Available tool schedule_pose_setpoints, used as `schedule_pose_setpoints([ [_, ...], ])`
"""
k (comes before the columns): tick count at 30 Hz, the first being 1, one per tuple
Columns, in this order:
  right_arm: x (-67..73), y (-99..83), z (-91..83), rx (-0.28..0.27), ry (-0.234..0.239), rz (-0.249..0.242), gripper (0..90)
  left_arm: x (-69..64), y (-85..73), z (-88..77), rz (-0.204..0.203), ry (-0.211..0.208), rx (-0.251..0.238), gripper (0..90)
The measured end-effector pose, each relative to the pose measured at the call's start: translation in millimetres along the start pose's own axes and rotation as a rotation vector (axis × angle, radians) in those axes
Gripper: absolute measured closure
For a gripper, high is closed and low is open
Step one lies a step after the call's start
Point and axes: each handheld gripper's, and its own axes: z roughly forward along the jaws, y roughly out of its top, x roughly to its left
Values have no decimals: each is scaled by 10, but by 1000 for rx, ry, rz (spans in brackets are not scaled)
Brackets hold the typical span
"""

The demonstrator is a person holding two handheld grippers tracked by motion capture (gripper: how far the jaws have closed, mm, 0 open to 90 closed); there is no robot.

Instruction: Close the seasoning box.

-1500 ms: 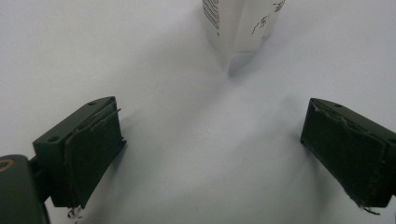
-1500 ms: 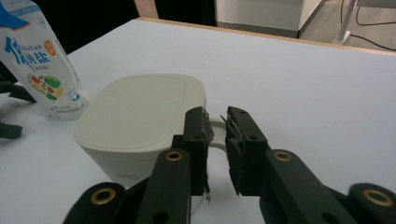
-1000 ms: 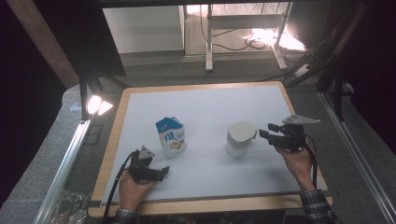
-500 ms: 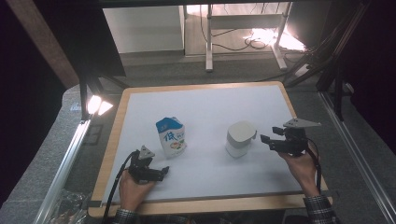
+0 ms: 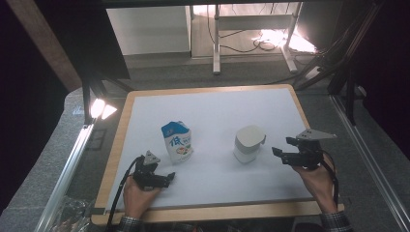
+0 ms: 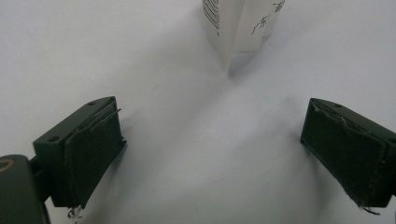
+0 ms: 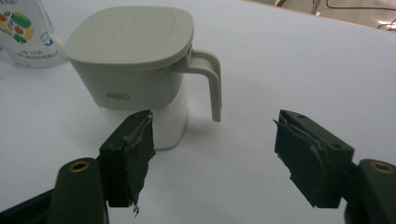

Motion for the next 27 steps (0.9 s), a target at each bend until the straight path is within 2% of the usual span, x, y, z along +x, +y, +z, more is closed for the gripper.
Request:
schedule_pose_setpoints([
  [7,59,-88,-51,34,-39,-34,224,0,0,0,0,0,0,50],
  [15,50,-275,-115,60,-58,-30,161,0,0,0,0,0,0,50],
  [23,61,-434,-154,92,-52,-27,114,0,0,0,1,0,0,51],
  [27,74,-491,-165,97,-31,-32,98,0,0,0,0,0,-1,51],
])
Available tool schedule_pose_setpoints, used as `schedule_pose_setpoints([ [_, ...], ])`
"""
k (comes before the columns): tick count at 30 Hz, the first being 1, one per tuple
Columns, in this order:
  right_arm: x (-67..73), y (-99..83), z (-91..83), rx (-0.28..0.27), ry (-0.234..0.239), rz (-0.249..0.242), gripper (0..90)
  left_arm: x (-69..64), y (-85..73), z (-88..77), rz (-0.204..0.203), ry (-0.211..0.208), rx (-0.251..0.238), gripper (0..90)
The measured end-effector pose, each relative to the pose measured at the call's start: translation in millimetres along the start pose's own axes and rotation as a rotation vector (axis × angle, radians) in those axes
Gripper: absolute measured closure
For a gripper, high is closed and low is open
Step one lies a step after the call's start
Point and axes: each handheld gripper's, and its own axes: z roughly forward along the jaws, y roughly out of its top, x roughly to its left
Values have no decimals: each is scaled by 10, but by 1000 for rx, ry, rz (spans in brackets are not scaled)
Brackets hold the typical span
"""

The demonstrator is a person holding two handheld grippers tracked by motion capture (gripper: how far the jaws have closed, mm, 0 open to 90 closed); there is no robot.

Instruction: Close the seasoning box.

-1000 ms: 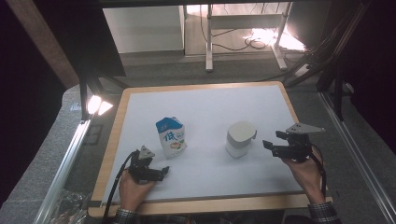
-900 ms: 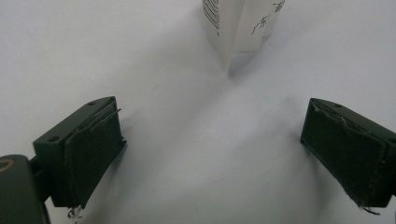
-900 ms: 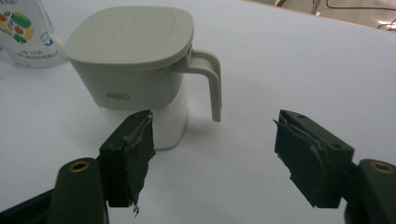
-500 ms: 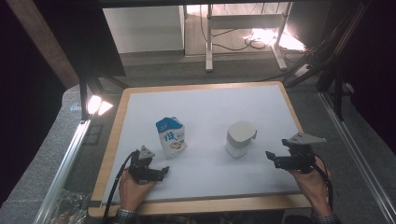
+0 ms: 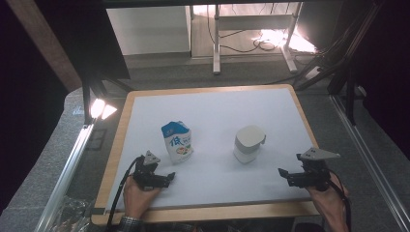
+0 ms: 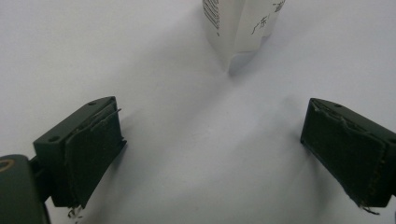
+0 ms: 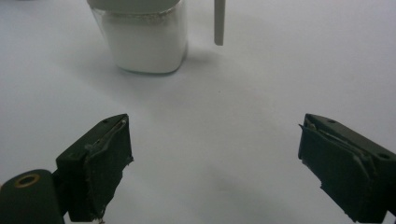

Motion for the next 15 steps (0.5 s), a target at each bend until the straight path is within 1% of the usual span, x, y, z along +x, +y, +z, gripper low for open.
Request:
schedule_pose_setpoints([
  [2,16,-22,13,4,6,-3,84,0,0,0,0,0,0,50],
  [4,36,-36,33,11,2,-6,71,0,0,0,0,0,0,51],
  [10,113,-85,141,36,-7,-24,63,0,0,0,0,0,0,51],
  [15,162,-113,234,42,0,-26,63,0,0,0,0,0,0,51],
])
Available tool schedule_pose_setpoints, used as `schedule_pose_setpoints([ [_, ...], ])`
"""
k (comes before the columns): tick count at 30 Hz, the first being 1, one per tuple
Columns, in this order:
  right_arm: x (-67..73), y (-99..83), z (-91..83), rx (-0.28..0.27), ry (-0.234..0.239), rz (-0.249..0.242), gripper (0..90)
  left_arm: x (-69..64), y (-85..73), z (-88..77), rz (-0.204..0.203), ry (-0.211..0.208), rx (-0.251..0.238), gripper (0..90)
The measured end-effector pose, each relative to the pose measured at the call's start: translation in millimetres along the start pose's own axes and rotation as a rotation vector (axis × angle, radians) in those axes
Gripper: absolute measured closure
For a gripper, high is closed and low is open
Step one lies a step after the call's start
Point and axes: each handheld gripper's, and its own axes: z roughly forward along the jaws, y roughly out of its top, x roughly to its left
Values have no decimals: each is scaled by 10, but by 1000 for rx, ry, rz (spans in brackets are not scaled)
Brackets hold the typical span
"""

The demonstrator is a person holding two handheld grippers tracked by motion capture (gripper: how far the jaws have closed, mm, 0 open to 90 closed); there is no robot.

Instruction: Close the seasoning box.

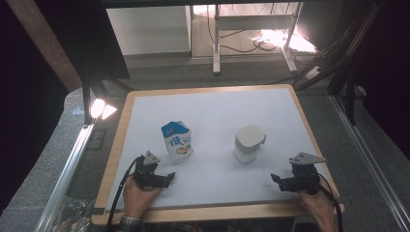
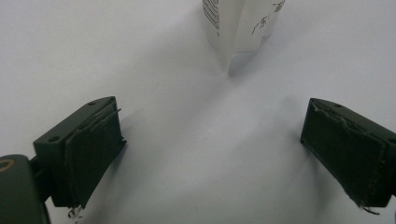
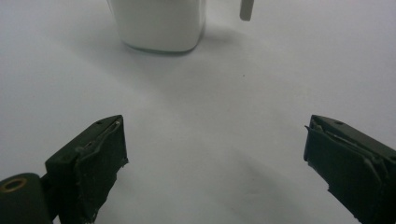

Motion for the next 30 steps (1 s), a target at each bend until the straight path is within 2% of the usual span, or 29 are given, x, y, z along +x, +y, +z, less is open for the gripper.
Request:
schedule_pose_setpoints([
  [13,77,-47,293,38,-4,-16,63,0,1,0,0,0,0,51],
  [20,67,-72,352,10,18,18,53,0,0,-1,1,1,-1,51],
  [22,65,-102,352,-13,17,18,52,-1,-1,-1,1,1,-1,51],
  [30,71,-131,350,-30,15,23,53,-2,-3,-1,2,1,0,51],
])
